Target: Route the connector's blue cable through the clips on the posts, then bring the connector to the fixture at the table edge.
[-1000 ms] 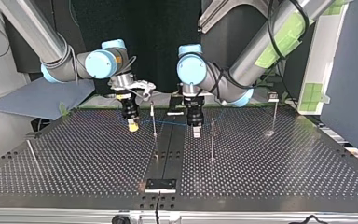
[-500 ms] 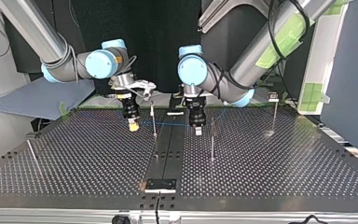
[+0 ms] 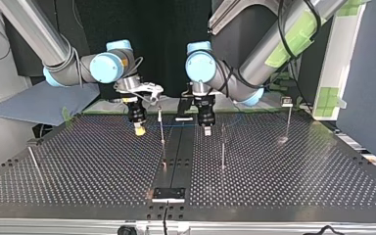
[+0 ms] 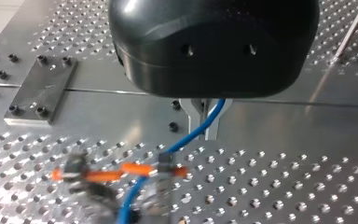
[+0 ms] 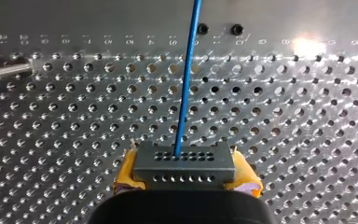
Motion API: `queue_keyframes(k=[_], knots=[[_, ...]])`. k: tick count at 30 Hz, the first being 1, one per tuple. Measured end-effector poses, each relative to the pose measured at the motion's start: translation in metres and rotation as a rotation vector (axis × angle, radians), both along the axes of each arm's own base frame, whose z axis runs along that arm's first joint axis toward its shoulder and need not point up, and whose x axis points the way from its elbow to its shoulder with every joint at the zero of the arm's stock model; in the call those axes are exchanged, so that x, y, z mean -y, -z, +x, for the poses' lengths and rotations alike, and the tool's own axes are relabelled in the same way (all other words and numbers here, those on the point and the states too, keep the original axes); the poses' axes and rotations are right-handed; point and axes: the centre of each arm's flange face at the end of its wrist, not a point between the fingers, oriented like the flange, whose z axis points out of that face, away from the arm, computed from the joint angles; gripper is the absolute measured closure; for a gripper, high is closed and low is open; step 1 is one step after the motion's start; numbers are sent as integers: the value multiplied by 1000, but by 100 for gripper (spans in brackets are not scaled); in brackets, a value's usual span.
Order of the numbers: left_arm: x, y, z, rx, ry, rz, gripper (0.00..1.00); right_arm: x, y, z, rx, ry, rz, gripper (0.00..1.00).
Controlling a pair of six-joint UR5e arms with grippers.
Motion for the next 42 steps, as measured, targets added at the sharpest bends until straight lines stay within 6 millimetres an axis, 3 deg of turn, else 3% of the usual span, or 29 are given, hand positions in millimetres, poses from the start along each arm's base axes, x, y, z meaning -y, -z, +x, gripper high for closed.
queue_keyframes(k=[16,26,36,42], knots=[[9,24,-24,-10,44,22,100,-14,27,-13,-48,30,65,100],[27,36,-44,-10,94,28,100,-20,31,-12,-64,22,82,100],[45,71,-54,-44,124,40,100,-27,37,-13,-93,24,99,100],[51,76,-58,-46,133,41,100,-33,46,-16,-105,29,109,100]])
